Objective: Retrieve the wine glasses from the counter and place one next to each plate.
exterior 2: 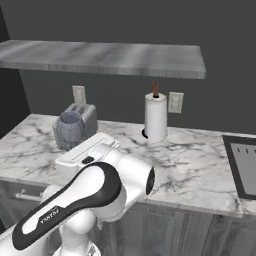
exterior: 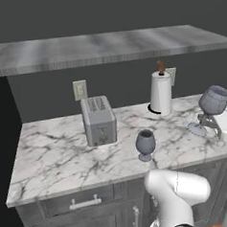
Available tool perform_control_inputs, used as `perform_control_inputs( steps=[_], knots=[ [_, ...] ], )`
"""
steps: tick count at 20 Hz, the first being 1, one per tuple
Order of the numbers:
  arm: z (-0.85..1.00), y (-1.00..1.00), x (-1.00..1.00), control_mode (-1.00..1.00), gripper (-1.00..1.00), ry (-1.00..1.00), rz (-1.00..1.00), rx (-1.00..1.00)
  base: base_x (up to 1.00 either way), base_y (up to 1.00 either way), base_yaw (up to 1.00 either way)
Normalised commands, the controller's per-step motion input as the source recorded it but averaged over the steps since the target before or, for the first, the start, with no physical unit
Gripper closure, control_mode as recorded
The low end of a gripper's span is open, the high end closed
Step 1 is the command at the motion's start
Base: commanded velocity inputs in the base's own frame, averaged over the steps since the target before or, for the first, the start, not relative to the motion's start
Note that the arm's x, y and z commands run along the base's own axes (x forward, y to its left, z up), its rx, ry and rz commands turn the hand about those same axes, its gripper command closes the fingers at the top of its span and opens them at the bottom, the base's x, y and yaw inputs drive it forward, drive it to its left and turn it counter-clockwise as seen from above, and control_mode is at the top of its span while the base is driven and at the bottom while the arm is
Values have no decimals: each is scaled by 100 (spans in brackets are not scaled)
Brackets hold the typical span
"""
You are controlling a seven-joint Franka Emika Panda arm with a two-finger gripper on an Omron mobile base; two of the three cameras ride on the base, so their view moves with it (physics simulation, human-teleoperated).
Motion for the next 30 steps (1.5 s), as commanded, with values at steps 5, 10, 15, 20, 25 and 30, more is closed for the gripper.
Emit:
perform_control_inputs(
  steps=[5,10,15,20,25,30],
  knots=[
    [0,0,0,100,100,0,0,0,-100,30,-8],
    [0,0,0,100,100,0,0,0,-80,21,-53],
    [0,0,0,100,100,0,0,0,-13,4,-95],
    [0,0,0,100,100,0,0,0,-11,3,-98],
    [0,0,0,100,100,0,0,0,-63,42,-71],
    [0,0,0,100,100,0,0,0,-14,35,-83]
  ],
)
